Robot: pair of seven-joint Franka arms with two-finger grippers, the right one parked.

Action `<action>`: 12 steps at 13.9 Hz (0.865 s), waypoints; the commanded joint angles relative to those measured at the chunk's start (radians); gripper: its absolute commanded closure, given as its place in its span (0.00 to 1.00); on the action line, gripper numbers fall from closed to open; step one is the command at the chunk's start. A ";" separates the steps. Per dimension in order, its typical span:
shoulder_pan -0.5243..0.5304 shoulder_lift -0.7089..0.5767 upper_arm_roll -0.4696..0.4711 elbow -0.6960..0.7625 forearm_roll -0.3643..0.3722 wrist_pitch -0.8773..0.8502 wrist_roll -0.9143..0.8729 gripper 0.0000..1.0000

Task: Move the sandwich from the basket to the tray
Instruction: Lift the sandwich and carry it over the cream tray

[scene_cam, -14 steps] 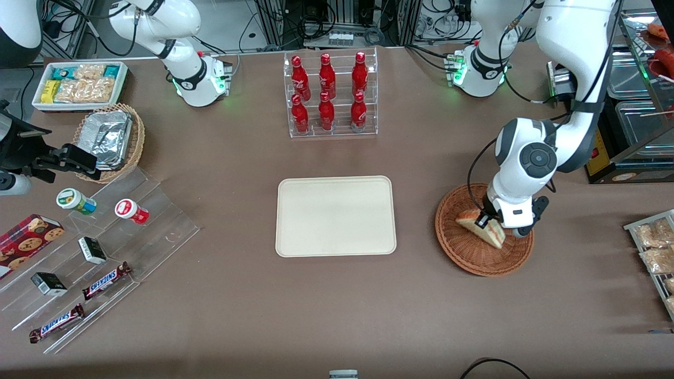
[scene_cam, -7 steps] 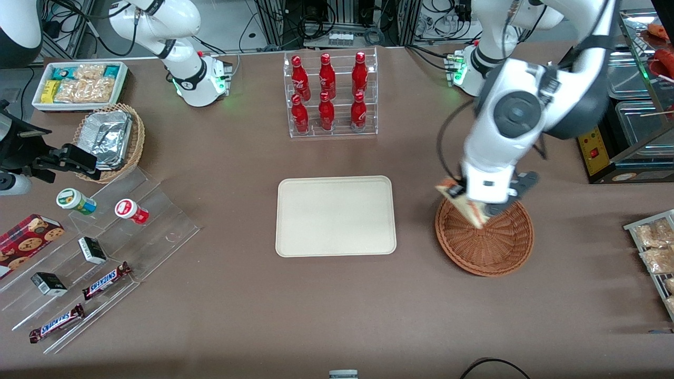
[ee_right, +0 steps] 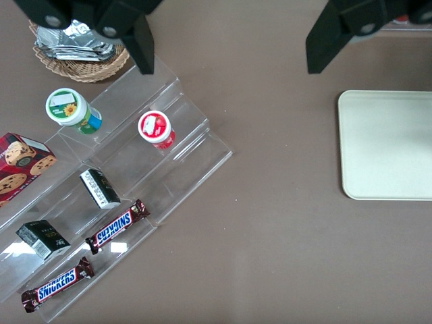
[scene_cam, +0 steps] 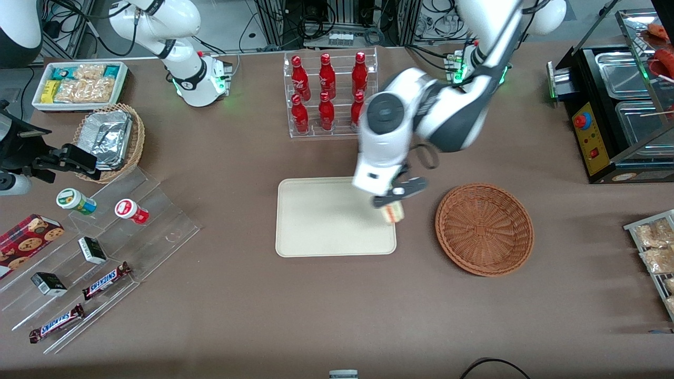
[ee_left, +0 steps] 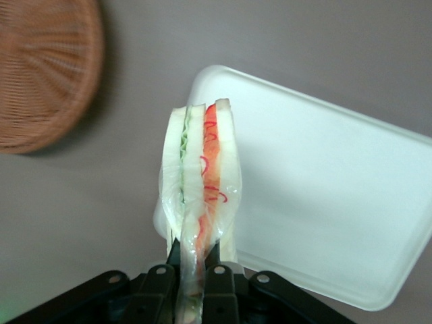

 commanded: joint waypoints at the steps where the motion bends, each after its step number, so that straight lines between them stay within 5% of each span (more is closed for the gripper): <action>1: -0.081 0.174 0.016 0.157 0.038 0.034 0.001 1.00; 12: -0.152 0.292 0.014 0.105 0.127 0.270 0.160 1.00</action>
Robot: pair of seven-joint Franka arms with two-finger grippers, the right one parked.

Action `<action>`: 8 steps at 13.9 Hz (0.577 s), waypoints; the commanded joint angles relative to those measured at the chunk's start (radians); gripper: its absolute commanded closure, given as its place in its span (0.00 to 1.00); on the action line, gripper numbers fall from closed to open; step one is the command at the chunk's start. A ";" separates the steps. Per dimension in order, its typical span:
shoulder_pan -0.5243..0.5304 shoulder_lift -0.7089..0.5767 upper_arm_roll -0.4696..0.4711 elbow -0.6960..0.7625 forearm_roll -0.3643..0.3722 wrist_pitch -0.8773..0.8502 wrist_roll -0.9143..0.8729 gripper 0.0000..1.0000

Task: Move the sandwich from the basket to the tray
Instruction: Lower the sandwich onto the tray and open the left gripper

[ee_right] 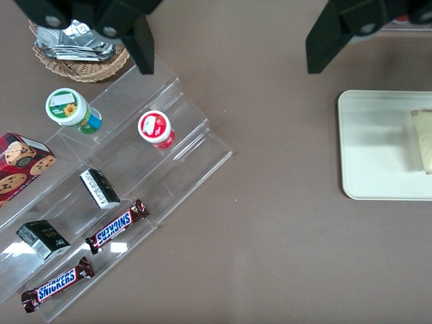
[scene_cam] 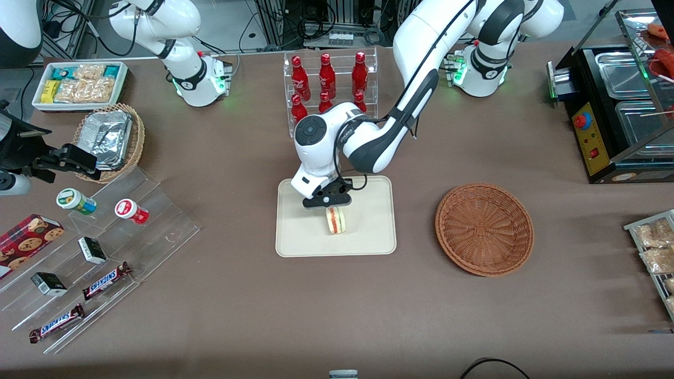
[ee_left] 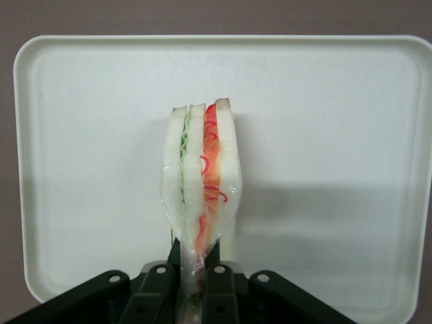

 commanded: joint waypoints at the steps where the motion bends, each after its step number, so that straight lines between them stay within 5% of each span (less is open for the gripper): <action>1: -0.009 0.024 0.013 -0.011 0.020 0.062 0.050 1.00; 3: -0.007 0.039 0.013 -0.011 0.020 0.063 0.050 1.00; 5: -0.007 0.033 0.013 -0.010 0.020 0.056 0.039 0.06; 8: 0.002 -0.034 0.017 -0.005 0.001 0.021 0.029 0.00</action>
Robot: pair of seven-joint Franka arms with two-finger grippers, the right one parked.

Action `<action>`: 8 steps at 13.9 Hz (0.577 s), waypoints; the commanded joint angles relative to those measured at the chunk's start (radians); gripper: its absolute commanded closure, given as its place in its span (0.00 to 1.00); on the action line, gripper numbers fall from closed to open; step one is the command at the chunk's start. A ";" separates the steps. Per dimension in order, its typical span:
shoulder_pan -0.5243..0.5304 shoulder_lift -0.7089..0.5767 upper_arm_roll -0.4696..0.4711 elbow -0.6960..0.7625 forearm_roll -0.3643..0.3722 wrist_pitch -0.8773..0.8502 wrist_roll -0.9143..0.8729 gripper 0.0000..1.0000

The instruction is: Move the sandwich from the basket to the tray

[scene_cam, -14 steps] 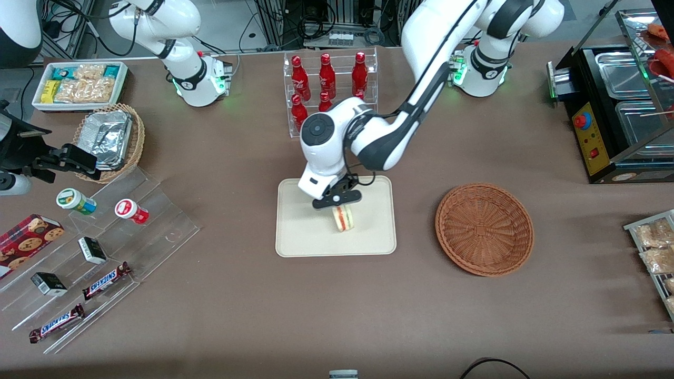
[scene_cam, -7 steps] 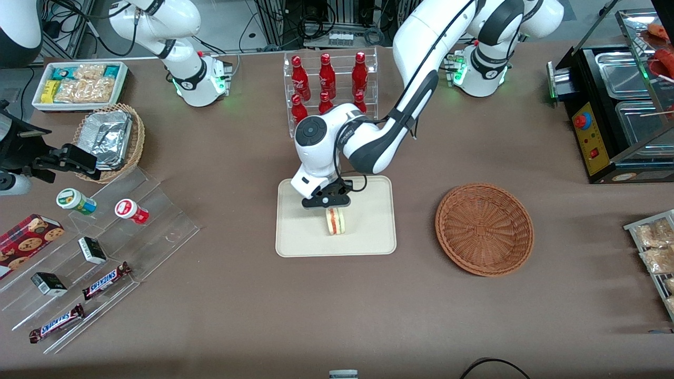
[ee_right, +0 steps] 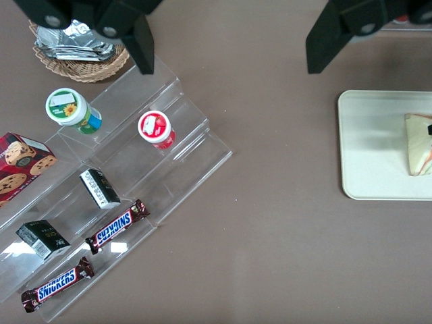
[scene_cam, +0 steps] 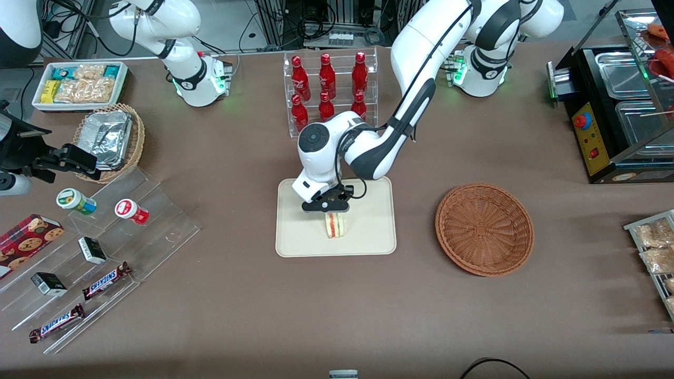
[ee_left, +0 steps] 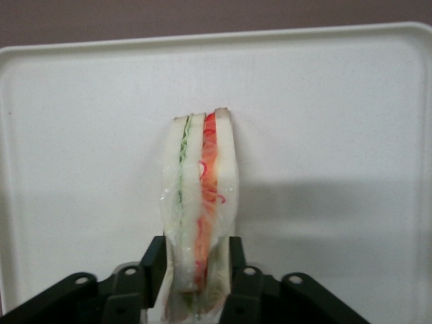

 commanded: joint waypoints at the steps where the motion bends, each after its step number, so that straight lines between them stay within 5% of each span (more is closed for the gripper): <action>1: 0.012 -0.114 0.009 -0.004 -0.016 -0.095 -0.007 0.00; 3: 0.039 -0.235 0.009 -0.005 -0.094 -0.211 -0.004 0.00; 8: 0.142 -0.438 0.010 -0.009 -0.103 -0.462 -0.025 0.00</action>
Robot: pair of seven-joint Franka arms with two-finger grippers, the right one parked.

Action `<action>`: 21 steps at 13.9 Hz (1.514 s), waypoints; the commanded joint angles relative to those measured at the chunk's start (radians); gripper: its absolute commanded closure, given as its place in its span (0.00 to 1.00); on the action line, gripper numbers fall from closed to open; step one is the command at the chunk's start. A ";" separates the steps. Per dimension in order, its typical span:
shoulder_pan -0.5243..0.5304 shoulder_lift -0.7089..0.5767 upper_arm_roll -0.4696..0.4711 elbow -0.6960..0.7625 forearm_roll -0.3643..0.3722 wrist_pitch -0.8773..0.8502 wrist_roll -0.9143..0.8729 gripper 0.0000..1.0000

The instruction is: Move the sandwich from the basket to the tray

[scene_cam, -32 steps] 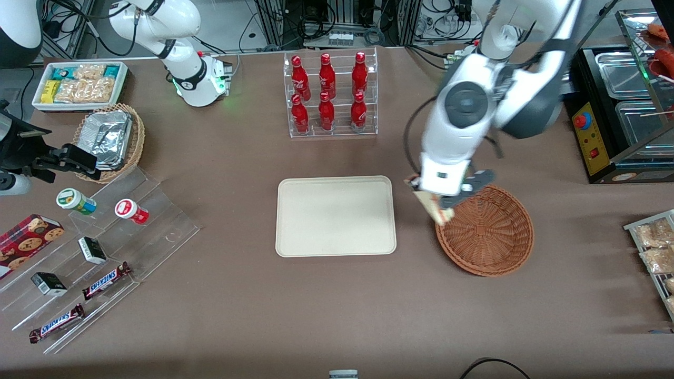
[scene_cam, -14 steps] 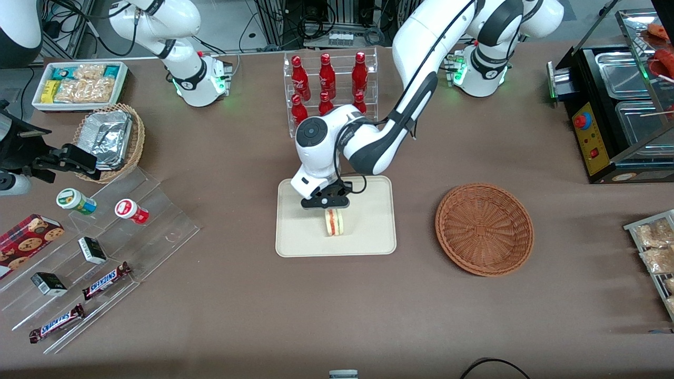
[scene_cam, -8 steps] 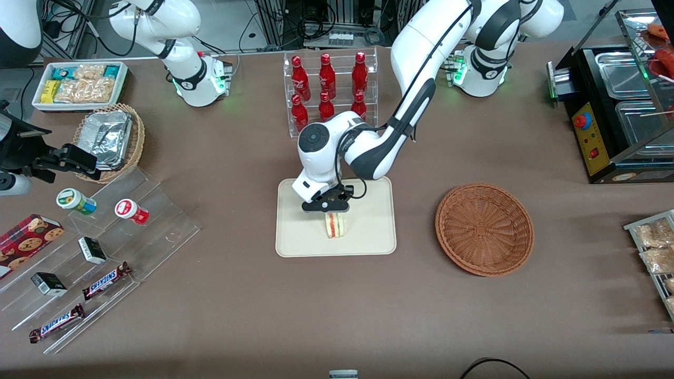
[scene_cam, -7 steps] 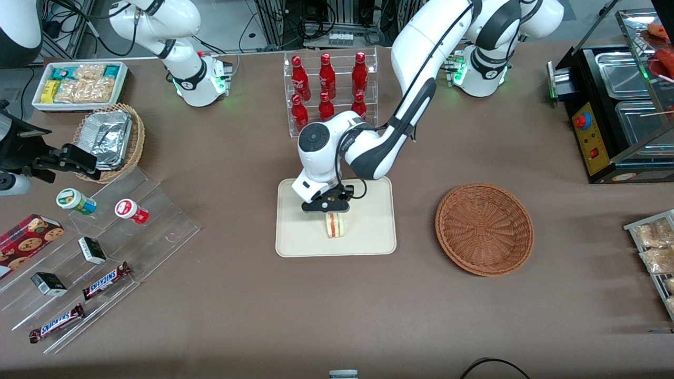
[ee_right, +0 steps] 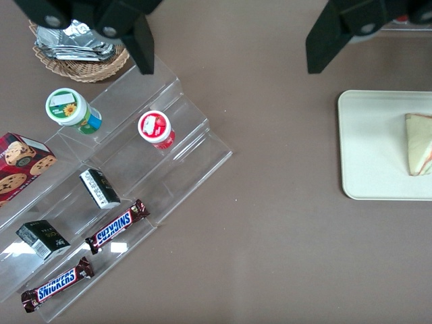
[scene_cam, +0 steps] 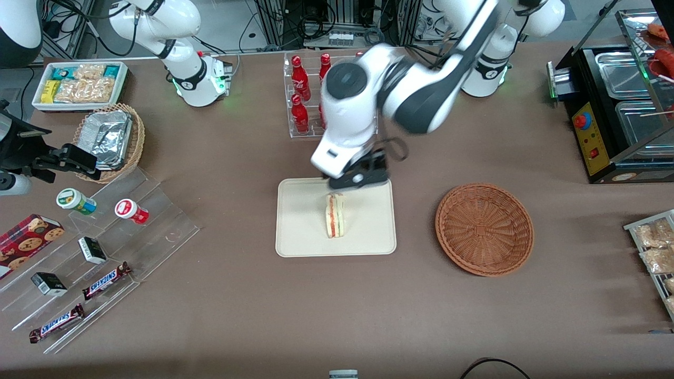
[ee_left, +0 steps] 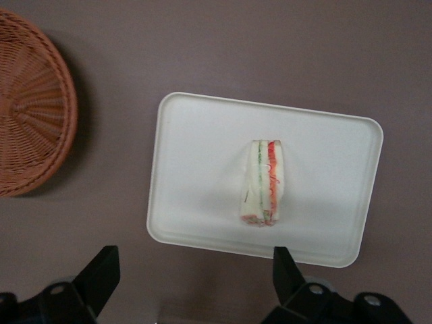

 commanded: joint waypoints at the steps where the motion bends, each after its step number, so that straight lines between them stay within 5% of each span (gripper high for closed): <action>1: 0.063 -0.095 -0.003 -0.046 -0.019 -0.074 -0.026 0.00; 13: 0.497 -0.222 -0.003 -0.052 -0.010 -0.174 0.072 0.00; 19: 0.634 -0.299 -0.003 -0.089 -0.031 -0.235 0.548 0.00; 21: 0.676 -0.362 -0.003 -0.152 -0.105 -0.241 0.734 0.00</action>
